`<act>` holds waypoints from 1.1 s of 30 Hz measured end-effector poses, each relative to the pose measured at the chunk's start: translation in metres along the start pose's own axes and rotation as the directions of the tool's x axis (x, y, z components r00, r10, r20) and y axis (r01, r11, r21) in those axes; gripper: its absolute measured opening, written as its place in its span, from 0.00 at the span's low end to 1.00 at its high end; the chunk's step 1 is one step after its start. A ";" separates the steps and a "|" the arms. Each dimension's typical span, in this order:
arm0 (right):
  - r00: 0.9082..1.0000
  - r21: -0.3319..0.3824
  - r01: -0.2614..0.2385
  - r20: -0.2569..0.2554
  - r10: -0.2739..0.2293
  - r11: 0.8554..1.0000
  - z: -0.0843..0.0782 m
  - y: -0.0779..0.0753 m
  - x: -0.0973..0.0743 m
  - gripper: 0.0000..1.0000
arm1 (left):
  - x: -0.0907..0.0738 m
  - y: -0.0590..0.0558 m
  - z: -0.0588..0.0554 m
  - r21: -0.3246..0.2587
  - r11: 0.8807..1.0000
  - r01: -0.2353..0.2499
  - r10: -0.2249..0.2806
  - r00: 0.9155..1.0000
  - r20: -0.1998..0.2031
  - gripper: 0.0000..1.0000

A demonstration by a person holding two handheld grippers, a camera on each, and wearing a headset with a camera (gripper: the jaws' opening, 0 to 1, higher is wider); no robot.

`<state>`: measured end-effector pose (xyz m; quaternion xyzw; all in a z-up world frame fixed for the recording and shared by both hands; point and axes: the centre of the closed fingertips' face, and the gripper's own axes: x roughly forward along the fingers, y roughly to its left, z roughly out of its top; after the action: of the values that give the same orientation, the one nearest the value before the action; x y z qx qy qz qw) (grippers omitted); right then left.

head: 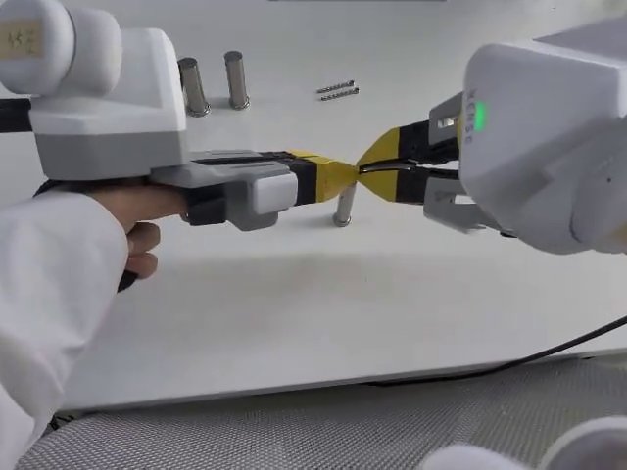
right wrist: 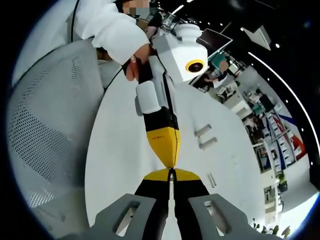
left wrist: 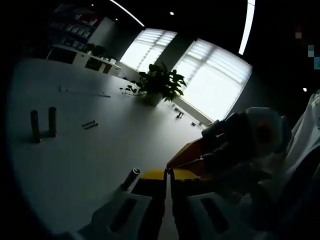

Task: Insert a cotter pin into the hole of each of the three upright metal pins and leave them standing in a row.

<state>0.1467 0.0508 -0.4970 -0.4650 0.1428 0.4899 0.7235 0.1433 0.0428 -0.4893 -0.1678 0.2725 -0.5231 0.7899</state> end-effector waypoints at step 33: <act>0.955 0.381 -0.252 0.248 0.164 0.890 -0.002 0.027 0.002 0.10 | -0.019 0.000 -0.022 0.348 0.935 0.074 -0.038 0.993 -0.109 0.00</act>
<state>0.1254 0.0532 -0.5141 -0.2312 0.2142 0.5703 0.7586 0.1244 0.0611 -0.5017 -0.0053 0.2094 -0.5936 0.7770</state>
